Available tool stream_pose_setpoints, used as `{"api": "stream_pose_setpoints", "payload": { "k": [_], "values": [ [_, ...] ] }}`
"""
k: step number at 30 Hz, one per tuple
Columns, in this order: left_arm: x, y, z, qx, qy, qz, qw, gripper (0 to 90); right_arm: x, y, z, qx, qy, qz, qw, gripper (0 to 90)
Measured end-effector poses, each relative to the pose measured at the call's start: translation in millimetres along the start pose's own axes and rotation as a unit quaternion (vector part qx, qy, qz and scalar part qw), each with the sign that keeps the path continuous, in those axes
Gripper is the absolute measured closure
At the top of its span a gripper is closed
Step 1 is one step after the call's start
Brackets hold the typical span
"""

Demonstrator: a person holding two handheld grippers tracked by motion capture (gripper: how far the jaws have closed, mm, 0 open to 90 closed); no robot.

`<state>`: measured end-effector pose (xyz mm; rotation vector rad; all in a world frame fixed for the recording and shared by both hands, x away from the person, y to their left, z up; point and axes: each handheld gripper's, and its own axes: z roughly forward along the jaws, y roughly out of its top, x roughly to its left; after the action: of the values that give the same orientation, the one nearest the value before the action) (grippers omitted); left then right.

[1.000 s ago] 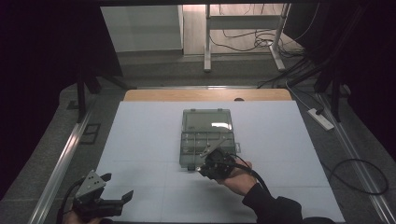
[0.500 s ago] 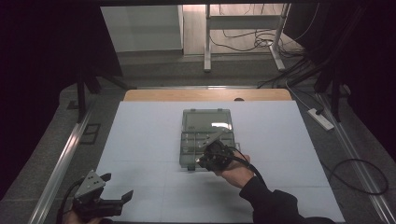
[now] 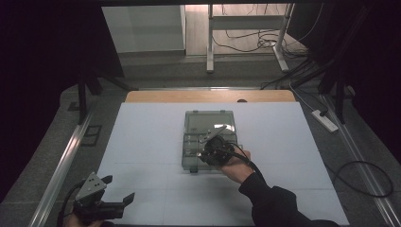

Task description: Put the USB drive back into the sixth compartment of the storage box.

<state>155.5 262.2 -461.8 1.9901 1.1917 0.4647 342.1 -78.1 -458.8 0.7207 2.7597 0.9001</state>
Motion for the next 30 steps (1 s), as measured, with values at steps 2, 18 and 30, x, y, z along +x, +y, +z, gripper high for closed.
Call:
{"api": "stream_pose_setpoints", "payload": {
  "k": [2, 18, 30],
  "values": [
    [0.1, 0.0, -0.1, 0.0, 0.0, 0.0, 1.0, 4.6, -1.9, 0.8, 2.2, 0.001, -0.004, 0.001, 1.0, 79.0],
    [0.0, -0.3, -0.4, -0.001, 0.0, 0.0, 1.0, 4.6, -6.3, -4.3, 25.4, 0.029, -0.031, -0.007, 0.9991, 78.9],
    [-0.2, -0.4, -0.5, -0.002, 0.0, 0.001, 1.0, 4.7, -2.2, -5.5, 22.0, 0.023, -0.039, -0.018, 0.9988, 70.6]
  ]
}}
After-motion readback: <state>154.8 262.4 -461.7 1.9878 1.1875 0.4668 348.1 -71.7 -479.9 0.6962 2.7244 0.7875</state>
